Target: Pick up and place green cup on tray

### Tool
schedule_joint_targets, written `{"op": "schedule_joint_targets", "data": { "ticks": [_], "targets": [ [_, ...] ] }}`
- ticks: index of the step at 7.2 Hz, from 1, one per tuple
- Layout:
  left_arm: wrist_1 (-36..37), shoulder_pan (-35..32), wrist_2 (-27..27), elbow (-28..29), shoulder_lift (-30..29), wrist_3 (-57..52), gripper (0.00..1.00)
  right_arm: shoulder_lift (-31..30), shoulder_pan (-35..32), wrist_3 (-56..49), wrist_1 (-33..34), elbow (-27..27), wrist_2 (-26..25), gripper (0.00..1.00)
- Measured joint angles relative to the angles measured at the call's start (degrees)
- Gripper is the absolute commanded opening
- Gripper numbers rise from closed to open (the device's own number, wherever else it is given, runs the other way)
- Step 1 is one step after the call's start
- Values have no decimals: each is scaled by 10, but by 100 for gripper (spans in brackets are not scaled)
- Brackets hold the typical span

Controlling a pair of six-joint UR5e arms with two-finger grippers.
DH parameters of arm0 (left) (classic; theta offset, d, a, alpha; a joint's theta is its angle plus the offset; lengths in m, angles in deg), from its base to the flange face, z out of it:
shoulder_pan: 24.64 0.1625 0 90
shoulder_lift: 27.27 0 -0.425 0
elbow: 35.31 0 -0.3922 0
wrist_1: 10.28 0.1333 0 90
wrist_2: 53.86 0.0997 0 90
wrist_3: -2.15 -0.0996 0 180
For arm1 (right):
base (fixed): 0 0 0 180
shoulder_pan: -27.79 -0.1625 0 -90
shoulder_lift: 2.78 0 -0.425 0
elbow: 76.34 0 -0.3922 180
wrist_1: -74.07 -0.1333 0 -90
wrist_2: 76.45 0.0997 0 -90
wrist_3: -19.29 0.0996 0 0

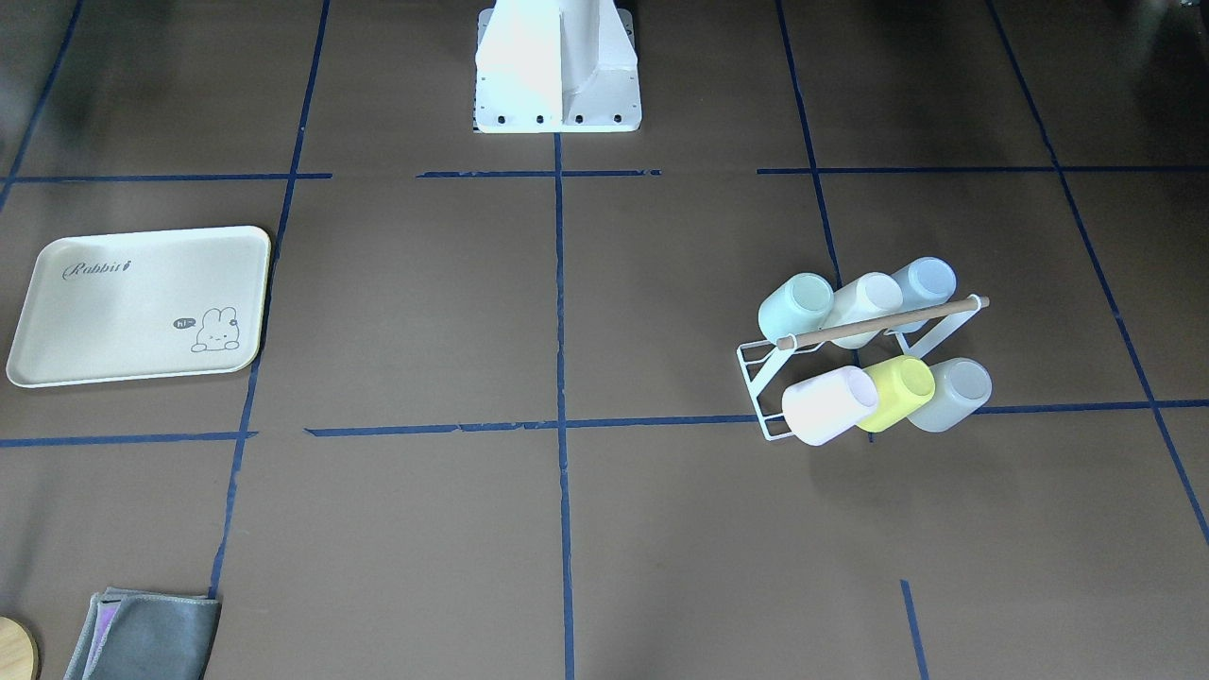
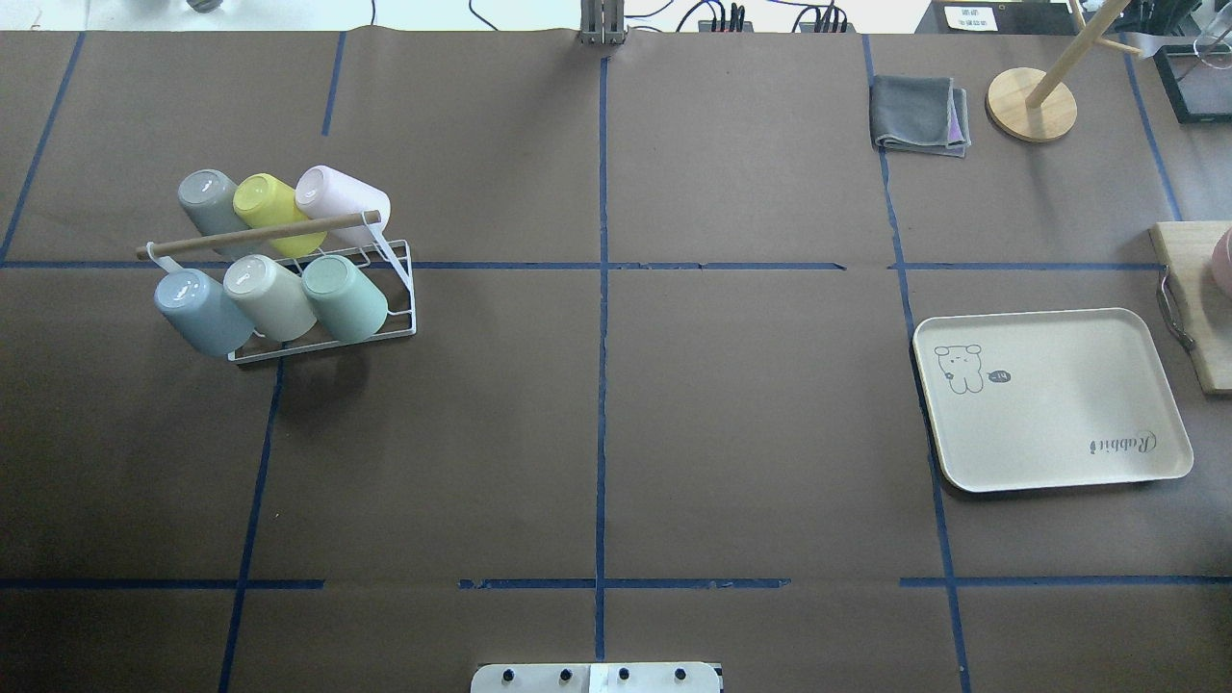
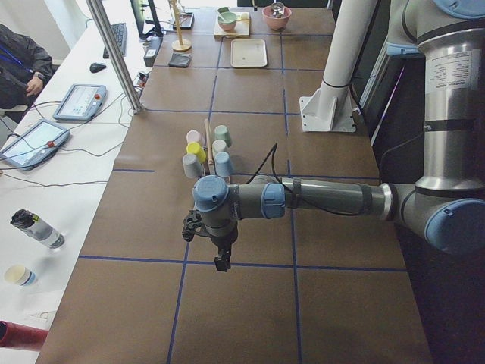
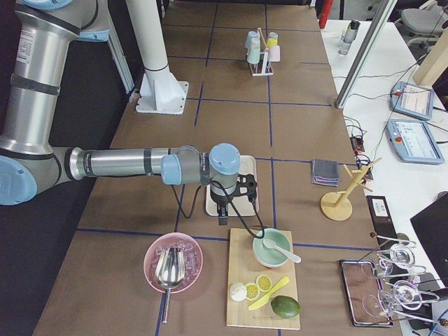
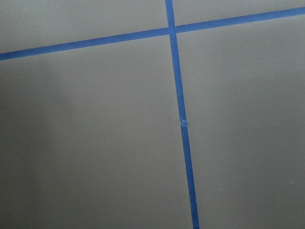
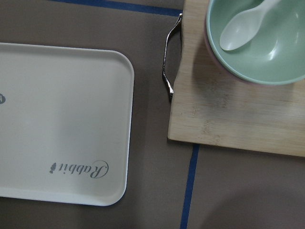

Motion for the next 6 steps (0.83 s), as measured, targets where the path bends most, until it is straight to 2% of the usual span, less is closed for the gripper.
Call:
{"op": "schedule_joint_targets", "data": {
  "ticks": [4, 5, 6],
  "targets": [
    [0, 5, 0, 0, 0, 0, 100, 2, 2, 12, -6, 0, 0, 99],
    [0, 5, 0, 0, 0, 0, 100, 2, 9, 46, -31, -6, 0, 99],
    [0, 5, 0, 0, 0, 0, 100, 1, 28, 103, -94, -26, 0, 99]
  ]
}}
